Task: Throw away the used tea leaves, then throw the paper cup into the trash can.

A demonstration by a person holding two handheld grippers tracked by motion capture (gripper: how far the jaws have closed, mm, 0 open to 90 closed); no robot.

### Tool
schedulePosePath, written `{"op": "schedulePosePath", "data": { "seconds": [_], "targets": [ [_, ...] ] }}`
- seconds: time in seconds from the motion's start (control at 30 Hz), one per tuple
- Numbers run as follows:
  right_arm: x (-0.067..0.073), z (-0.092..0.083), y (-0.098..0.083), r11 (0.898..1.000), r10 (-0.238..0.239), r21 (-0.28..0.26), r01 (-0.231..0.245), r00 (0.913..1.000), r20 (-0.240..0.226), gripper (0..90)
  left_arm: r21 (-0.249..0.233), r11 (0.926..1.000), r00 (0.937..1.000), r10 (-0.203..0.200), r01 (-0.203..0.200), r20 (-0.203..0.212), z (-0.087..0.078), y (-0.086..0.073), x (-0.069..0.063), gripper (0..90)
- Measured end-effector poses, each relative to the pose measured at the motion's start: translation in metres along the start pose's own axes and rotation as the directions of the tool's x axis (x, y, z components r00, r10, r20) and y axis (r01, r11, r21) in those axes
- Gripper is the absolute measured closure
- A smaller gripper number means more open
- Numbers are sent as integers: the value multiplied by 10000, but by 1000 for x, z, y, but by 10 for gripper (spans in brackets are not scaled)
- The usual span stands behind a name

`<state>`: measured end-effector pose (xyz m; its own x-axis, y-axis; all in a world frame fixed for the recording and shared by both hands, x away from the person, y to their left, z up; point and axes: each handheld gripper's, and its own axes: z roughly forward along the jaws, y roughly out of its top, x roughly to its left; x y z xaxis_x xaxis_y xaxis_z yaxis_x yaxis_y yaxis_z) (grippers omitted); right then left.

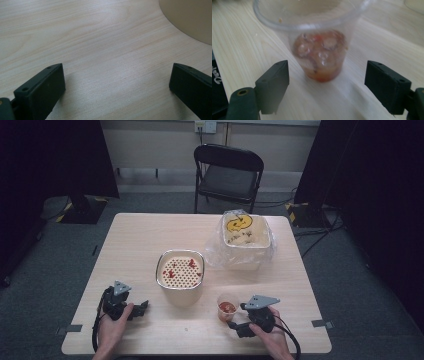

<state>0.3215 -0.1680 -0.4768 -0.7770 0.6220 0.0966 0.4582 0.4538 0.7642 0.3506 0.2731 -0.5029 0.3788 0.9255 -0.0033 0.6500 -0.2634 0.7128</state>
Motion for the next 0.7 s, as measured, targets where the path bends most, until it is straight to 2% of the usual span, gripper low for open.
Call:
{"op": "schedulePosePath", "data": {
  "seconds": [0.13,0.3,0.43,0.5,0.63,0.7],
  "targets": [
    [0,6,7,9996,193,-198,-196,9997,-112,209,4,10000,10000,-5,5,-1,0,0,0,0],
    [2,15,12,9999,106,-95,-106,9999,-12,225,6,10000,10000,25,-25,-22,0,0,0,0],
    [4,18,13,9996,-135,-252,140,9997,204,244,4,10000,10000,2,-2,-5,0,0,0,0],
    [4,21,13,9994,-145,-324,146,9999,39,283,3,10000,10000,29,-29,-20,0,0,0,0],
    [5,26,13,9996,-262,-119,262,9996,-46,353,3,10000,10000,23,-23,-4,0,0,0,0],
    [6,27,15,9990,-431,-115,432,9990,72,373,-1,10000,10000,-5,5,7,0,0,0,0]
  ]
}}
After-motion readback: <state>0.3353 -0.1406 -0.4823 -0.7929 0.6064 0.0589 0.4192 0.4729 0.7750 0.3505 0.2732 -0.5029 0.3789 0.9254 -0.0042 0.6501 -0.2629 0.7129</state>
